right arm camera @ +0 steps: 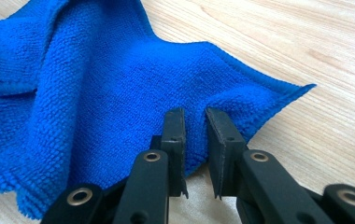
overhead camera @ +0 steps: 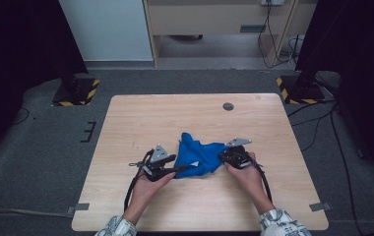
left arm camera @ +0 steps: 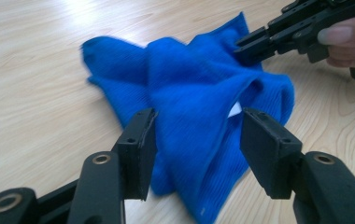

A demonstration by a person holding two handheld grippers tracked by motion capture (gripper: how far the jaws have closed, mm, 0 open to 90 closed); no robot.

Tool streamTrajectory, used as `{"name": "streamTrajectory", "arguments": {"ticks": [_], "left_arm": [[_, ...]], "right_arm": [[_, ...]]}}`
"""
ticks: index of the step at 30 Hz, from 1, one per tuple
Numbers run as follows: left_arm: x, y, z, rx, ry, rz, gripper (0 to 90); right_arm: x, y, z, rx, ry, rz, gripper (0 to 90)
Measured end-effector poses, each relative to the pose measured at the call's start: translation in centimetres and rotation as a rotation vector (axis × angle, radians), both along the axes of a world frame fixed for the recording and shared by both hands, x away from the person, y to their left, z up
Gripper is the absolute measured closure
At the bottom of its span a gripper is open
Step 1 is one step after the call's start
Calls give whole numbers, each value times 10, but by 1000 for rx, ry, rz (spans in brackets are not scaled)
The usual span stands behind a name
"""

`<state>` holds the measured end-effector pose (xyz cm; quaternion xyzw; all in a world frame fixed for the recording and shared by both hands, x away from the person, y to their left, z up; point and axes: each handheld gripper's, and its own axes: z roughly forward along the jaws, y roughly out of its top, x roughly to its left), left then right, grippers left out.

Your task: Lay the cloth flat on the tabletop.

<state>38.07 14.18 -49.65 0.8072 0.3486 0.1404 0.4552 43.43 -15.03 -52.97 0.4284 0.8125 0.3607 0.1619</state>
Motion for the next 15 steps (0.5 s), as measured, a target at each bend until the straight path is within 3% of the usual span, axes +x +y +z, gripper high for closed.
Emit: {"name": "streamTrajectory", "arguments": {"ticks": [5,11,14,15], "left_arm": [[4,-22,-2,36,-41,-56,505],[12,-38,-11,92,-39,-71,510],[16,-42,-16,144,-38,-62,632],[18,-41,-17,140,-33,-55,701]], "right_arm": [[-4,1,0,5,5,5,782],[-7,1,1,3,6,11,788],[-9,0,1,1,7,16,792],[-10,0,1,1,9,17,793]]}}
